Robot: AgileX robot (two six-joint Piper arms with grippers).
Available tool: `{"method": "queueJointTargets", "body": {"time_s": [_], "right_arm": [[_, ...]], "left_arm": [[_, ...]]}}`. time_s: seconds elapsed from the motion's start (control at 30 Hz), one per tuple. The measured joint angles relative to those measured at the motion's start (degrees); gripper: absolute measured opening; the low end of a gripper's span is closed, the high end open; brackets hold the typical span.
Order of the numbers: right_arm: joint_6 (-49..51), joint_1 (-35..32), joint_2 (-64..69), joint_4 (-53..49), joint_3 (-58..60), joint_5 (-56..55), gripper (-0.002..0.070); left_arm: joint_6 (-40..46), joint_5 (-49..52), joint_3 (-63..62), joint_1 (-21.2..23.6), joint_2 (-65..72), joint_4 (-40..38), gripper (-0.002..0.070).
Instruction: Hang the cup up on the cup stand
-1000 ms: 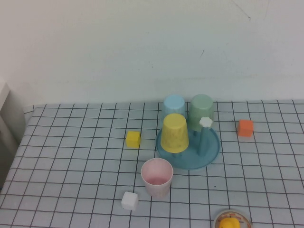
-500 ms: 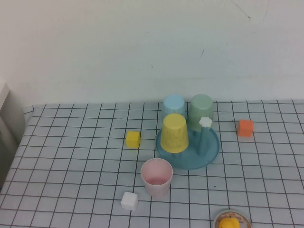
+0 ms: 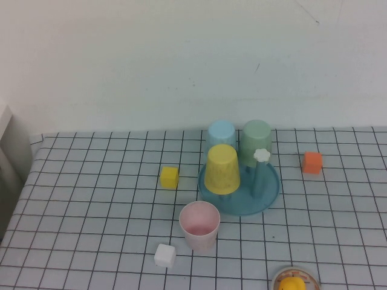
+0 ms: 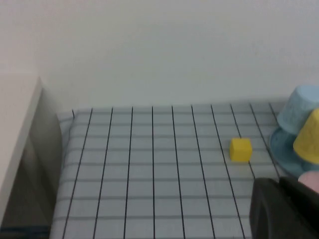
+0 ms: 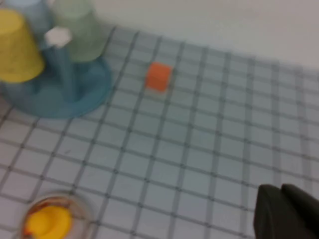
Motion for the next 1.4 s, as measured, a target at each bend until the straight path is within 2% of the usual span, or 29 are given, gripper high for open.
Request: {"method": "queueJointTargets", "body": {"time_s": [0.13,0.3,0.4,0.47,0.7,0.8,0.9,0.93,1.0,1.13,1.4], "right_arm": [[-13.75,0.00,11.52,17.68,-2.02,1.34,-0.0001],[-42.40,0.41,26.88,49.04,-3.43,5.37,-0.0001],[-54.49,4.28,34.42,62.97,-3.95,3.94,-0.0001],[-58.28,8.66,39.22,68.19,-4.77,0.45,-0.0001],[-60.57,27.94,54.68,73.57,-14.88,-8.93,0.0004],[-60.76,31.60,61.57,74.04,-21.40,-9.33,0.0078],[-59.78,32.18,67.37,74.71,-26.75,-10.18,0.0226],[-59.01,31.97,70.70,74.88,-29.37,-10.74,0.0331],[-58.50,31.84,74.12,74.86,-32.04,-11.00,0.0413],[-57.16,31.84,80.39,75.40,-37.33,-10.64,0.0464],[-51.35,31.48,89.34,76.23,-43.76,-10.97,0.0474]], "left_arm": [[0.00,0.56,3.21,0.00,2.95,-1.16,-0.0001],[-0.10,-1.74,8.02,0.00,5.13,-6.49,-0.0001],[-0.10,-2.51,9.47,0.00,5.31,-7.87,-0.0001],[-0.10,-3.06,9.69,0.00,5.34,-8.13,-0.0001],[-0.10,-4.77,9.84,0.00,5.34,-8.15,-0.0001],[-0.10,-4.40,9.84,0.00,5.34,-8.15,-0.0001],[-0.10,-3.18,9.84,0.00,5.34,-8.15,-0.0001],[-0.10,-2.57,9.84,0.00,5.34,-8.67,-0.0001],[-0.10,-2.36,9.84,0.00,5.34,-10.30,-0.0001],[-0.10,-2.10,9.84,0.00,5.34,-14.63,-0.0001],[-0.10,-1.03,9.84,0.00,5.34,-22.57,-0.0001]]}}
